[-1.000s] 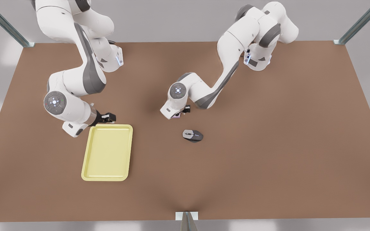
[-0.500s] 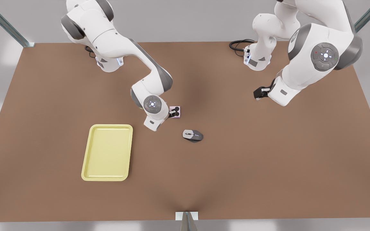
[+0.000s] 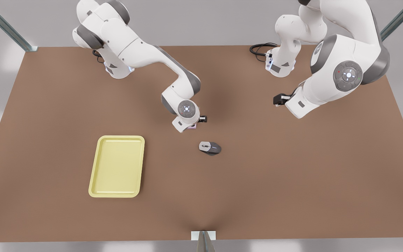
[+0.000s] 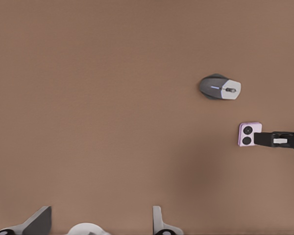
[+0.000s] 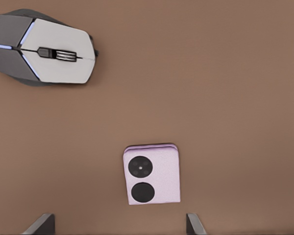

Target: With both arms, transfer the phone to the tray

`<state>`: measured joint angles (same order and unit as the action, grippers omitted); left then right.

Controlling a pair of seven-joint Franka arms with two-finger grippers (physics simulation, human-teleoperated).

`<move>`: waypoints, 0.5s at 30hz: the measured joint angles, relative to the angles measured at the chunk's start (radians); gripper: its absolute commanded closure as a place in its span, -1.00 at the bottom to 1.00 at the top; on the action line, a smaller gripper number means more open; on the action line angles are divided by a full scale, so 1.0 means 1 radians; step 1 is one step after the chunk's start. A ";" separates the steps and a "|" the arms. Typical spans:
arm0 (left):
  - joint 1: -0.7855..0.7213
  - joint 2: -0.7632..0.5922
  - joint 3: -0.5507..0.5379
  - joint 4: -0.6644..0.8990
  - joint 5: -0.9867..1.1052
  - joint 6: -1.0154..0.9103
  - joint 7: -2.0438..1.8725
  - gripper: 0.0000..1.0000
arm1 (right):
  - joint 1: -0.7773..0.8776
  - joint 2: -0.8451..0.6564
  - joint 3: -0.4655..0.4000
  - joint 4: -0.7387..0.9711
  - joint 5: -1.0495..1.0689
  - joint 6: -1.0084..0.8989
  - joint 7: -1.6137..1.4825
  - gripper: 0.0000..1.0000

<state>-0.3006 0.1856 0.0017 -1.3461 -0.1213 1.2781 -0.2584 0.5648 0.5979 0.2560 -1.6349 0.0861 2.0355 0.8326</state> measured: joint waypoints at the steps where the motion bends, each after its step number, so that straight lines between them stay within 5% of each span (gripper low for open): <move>1: 0.000 0.002 0.000 0.000 0.000 0.000 0.007 -1.00 | -0.001 0.007 0.000 -0.006 -0.005 0.003 0.013 -1.00; 15: -0.002 0.002 0.003 0.004 -0.009 0.021 0.076 -1.00 | 0.008 0.041 0.000 -0.190 -0.025 0.244 0.032 -1.00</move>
<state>-0.3025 0.1876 0.0043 -1.3422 -0.1300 1.2995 -0.1824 0.5732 0.6394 0.2560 -1.8246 0.0613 2.2798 0.8646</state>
